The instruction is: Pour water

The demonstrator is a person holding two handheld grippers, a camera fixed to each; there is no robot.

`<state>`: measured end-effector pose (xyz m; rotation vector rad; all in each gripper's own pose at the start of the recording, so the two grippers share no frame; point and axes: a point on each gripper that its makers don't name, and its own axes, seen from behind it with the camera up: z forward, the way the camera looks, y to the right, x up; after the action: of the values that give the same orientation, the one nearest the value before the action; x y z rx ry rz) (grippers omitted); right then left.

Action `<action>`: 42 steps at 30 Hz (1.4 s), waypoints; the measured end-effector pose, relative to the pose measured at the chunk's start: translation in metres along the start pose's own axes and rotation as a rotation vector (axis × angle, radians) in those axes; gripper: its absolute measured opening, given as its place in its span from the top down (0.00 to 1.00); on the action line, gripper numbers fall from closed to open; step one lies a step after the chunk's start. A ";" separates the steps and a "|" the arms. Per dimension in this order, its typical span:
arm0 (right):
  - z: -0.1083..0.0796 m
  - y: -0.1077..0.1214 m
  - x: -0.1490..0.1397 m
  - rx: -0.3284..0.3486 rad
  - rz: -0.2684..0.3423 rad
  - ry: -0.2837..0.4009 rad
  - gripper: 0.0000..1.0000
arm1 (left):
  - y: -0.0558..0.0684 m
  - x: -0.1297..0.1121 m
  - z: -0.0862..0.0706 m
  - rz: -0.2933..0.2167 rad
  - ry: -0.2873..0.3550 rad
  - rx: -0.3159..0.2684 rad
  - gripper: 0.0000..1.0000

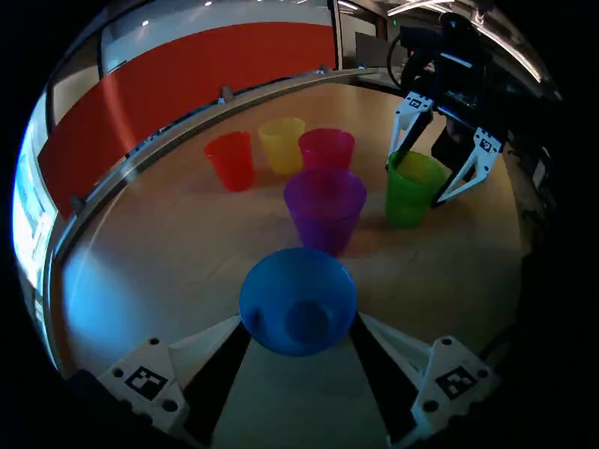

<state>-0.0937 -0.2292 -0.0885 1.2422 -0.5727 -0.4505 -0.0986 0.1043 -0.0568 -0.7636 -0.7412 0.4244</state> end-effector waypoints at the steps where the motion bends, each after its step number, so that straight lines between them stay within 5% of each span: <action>1: 0.000 0.000 0.000 0.000 0.004 0.000 0.08 | 0.000 -0.001 0.000 -0.002 -0.002 0.000 0.11; 18: -0.009 0.000 -0.016 -0.019 0.029 -0.031 0.05 | 0.000 -0.017 -0.004 -0.014 -0.039 0.015 0.11; 42: -0.040 -0.005 -0.032 -0.081 0.039 -0.037 0.05 | -0.001 -0.048 -0.035 -0.058 -0.057 0.087 0.11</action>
<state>-0.0936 -0.1810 -0.1075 1.1455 -0.6032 -0.4600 -0.1050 0.0591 -0.0944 -0.6493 -0.7911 0.4241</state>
